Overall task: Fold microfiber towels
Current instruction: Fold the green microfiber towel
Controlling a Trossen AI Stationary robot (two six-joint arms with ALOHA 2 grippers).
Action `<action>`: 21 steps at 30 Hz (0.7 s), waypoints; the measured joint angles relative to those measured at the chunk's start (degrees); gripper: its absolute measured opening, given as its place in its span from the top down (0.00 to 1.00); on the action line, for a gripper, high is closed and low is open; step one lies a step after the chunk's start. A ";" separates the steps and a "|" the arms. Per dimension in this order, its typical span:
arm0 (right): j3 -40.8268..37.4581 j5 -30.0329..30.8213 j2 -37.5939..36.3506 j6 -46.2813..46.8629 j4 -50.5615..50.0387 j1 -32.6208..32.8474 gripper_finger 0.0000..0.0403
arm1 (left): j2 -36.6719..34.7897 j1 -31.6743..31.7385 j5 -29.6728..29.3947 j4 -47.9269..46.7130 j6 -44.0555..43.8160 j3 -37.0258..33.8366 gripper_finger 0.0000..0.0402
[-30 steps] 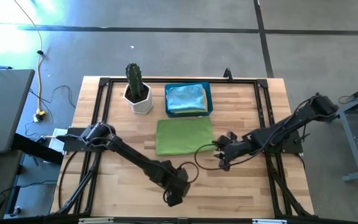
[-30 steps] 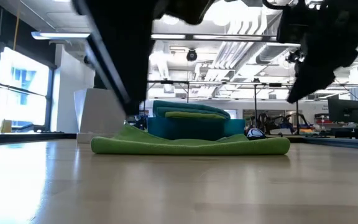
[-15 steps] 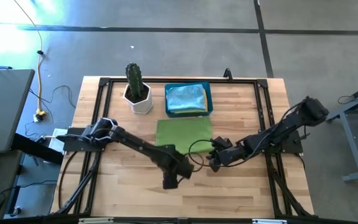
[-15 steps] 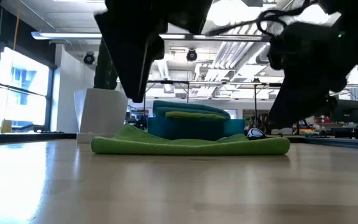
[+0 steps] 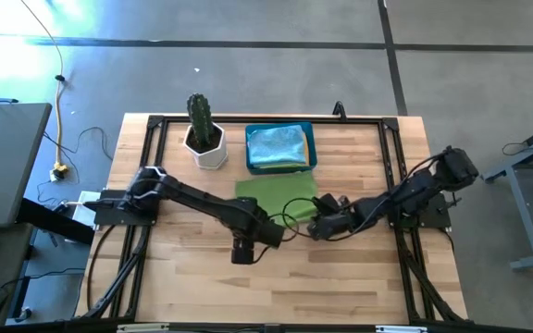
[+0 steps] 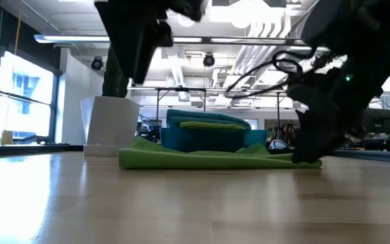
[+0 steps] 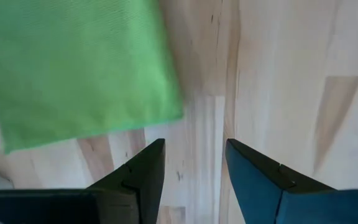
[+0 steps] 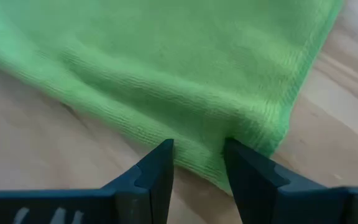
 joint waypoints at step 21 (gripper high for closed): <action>-0.02 -7.24 -16.18 4.27 -17.11 -4.28 0.66 | -11.02 0.96 -1.85 3.39 0.47 -0.88 0.61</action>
